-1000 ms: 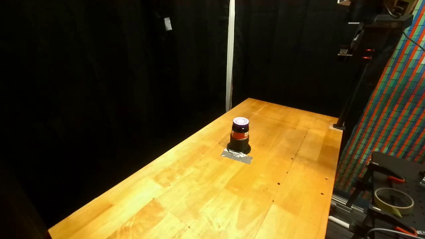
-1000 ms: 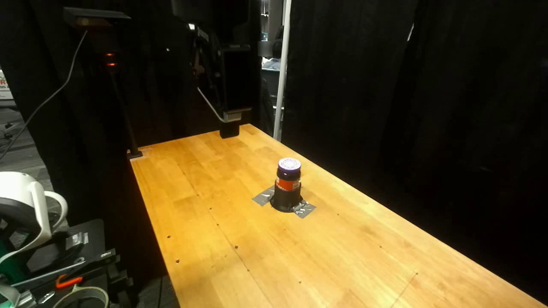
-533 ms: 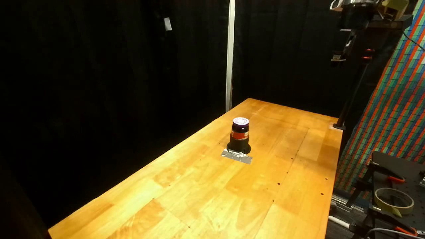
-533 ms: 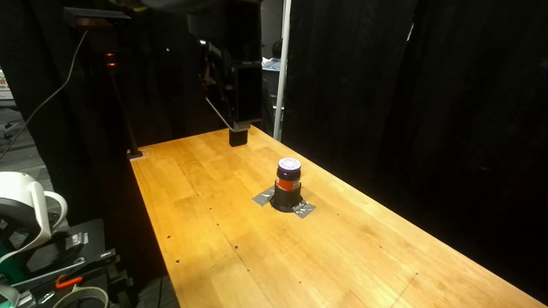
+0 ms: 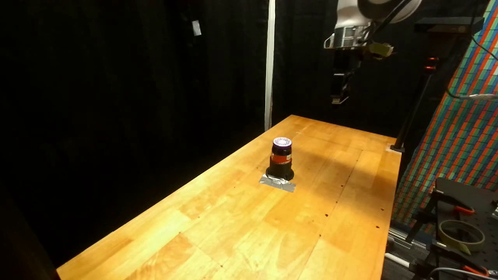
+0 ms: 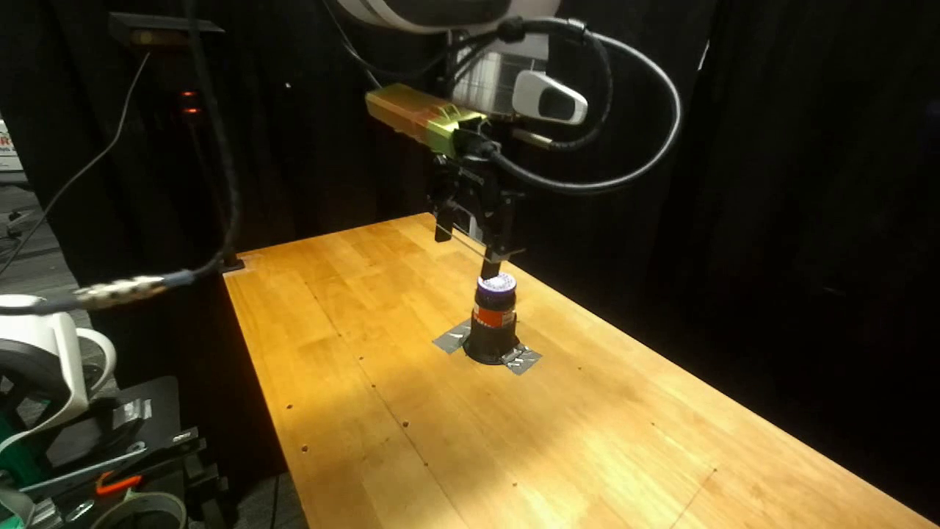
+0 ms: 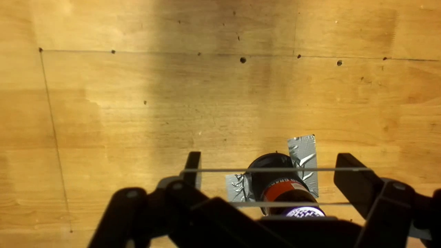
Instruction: Put the elastic around the bottle
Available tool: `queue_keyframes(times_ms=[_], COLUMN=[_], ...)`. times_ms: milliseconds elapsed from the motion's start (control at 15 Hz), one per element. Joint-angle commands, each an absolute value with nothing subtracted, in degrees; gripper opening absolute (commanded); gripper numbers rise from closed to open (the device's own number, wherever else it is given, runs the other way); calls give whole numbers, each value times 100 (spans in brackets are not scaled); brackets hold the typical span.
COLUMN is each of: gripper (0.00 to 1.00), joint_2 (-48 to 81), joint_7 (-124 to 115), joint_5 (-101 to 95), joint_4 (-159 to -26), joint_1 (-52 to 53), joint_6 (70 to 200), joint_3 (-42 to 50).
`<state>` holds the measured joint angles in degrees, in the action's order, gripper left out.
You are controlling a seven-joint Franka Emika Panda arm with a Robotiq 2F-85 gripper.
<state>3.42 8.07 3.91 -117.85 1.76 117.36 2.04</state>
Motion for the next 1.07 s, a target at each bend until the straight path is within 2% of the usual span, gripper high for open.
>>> queue_keyframes(times_ms=[0, 467, 1000], gripper=[100, 100, 100], joint_2=[1722, 3689, 4787], joint_7=[815, 891, 878], joint_5=[438, 398, 343], joint_4=[-10368, -8254, -6862], joint_1=[216, 262, 295], joint_6=[11631, 11517, 10792], joint_3=[-70, -409, -463])
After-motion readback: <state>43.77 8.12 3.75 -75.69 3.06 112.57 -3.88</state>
